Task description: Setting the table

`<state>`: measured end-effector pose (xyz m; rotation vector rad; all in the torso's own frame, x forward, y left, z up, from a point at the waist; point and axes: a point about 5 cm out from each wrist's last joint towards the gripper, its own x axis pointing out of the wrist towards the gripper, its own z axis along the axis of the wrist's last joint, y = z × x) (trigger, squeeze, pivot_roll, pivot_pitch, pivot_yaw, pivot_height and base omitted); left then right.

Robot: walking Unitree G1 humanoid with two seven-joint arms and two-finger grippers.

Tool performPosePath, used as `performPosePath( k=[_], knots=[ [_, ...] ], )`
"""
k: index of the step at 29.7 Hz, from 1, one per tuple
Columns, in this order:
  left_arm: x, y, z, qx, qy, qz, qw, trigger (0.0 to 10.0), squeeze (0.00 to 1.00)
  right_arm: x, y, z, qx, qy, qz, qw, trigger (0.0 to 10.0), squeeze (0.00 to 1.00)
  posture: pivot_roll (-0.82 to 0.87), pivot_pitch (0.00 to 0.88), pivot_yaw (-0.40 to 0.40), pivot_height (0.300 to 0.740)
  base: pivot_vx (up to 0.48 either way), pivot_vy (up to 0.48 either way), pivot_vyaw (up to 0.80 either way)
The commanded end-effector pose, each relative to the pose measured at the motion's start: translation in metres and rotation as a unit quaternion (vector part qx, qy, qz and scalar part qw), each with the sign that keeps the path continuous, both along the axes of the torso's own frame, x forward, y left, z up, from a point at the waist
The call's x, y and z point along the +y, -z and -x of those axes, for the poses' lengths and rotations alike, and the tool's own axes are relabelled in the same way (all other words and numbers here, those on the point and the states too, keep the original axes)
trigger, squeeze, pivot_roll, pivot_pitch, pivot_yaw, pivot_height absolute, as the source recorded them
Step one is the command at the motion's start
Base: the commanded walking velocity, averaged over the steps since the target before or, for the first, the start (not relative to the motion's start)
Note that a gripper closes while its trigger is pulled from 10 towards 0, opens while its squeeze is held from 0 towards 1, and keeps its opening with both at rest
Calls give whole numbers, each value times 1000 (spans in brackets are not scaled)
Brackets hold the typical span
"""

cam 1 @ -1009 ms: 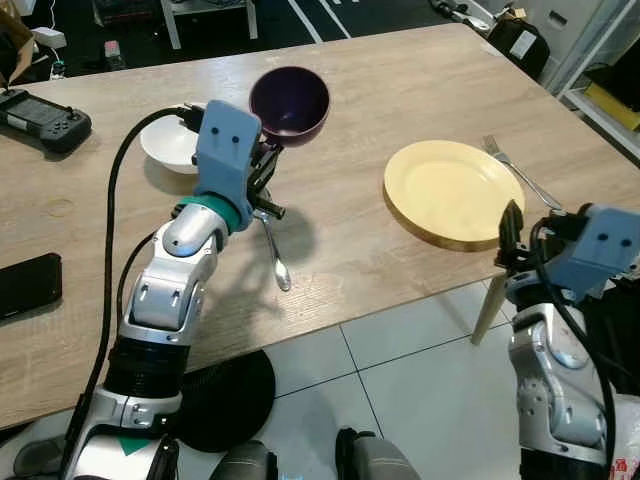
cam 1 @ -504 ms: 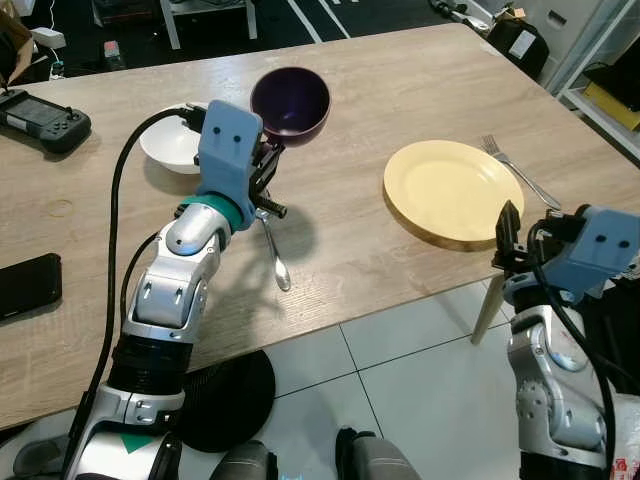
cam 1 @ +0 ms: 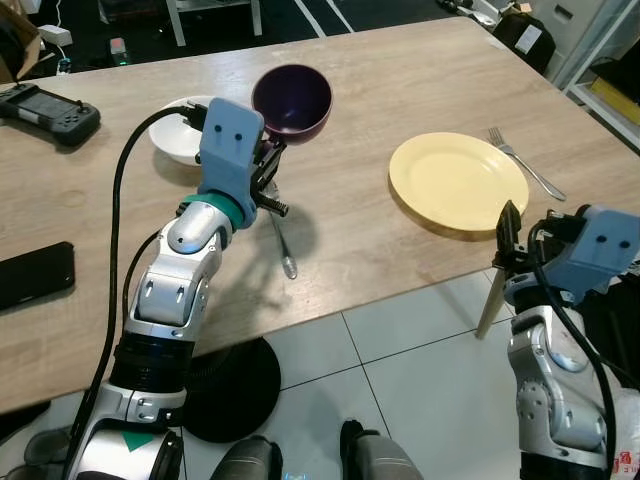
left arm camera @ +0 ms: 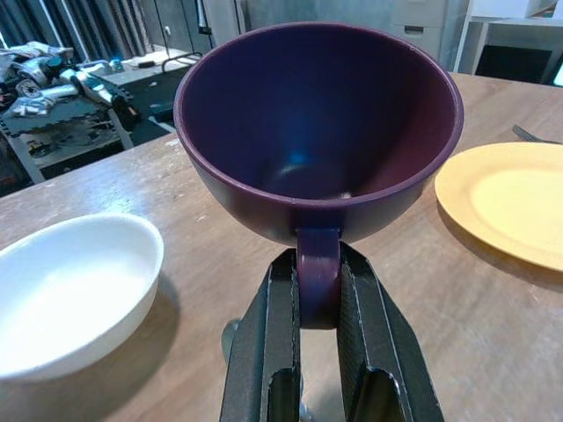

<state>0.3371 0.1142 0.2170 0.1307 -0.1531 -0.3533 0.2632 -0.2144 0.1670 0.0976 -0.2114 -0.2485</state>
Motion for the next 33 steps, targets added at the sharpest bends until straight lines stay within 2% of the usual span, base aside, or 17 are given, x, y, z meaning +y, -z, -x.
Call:
performPosePath(
  k=[1,33],
  knots=[
    [-1,-1,-1,-4,-1,5,1000,10000,0,-3,2,2,7,7,4,1000,10000,0,35,24,48,740,-334,0,0],
    [-6,-2,-4,-9,9,9,1000,10000,0,-4,3,4,10,12,6,1000,10000,0,25,20,51,740,-327,0,0]
  ],
)
